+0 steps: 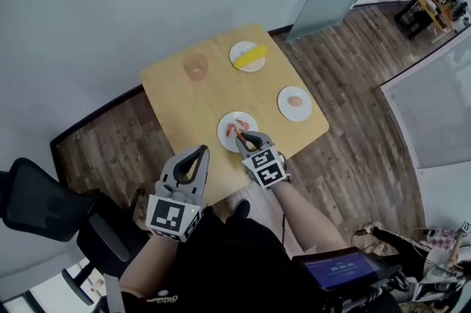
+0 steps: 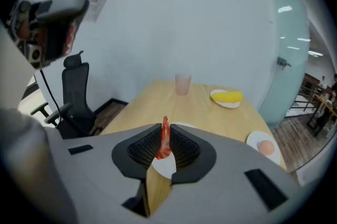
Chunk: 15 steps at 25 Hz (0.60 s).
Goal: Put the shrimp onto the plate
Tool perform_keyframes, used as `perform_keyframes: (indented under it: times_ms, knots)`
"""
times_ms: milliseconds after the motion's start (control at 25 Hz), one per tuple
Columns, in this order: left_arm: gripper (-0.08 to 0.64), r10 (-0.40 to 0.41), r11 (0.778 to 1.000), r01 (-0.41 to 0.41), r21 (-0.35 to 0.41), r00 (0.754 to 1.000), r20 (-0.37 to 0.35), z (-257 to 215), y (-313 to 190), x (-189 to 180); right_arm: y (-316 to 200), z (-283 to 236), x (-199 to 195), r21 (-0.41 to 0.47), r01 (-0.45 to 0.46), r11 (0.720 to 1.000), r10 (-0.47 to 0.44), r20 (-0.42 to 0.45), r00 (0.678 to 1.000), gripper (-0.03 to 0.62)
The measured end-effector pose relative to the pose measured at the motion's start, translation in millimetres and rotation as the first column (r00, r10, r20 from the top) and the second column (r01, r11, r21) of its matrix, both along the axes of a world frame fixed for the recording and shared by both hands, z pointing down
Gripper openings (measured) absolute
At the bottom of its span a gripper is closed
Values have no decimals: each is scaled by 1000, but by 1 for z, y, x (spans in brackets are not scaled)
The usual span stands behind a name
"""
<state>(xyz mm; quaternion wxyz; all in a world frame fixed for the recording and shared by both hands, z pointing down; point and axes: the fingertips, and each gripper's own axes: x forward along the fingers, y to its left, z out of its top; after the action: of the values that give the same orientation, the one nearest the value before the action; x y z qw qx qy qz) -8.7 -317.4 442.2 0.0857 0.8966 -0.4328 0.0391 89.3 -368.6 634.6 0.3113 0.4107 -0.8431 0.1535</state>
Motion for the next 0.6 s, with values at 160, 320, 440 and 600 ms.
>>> perform_keyframes:
  times_ms: [160, 320, 440, 600]
  knots:
    - [0, -18, 1000, 18, -18, 1000, 9, 6, 0, -8, -12, 47, 3, -110, 43, 993, -57, -135, 989, 49]
    - [0, -30, 999, 31, -31, 999, 16, 11, 1, -11, -14, 69, 2, -175, 88, 981, -125, -215, 969, 49]
    - [0, -34, 999, 34, -36, 999, 22, 13, 4, -14, -13, 85, 2, -211, 129, 969, -184, -268, 946, 49]
    - [0, -57, 997, 59, -46, 998, 30, 16, 5, -24, -16, 99, 4, -246, 146, 958, -220, -305, 927, 49]
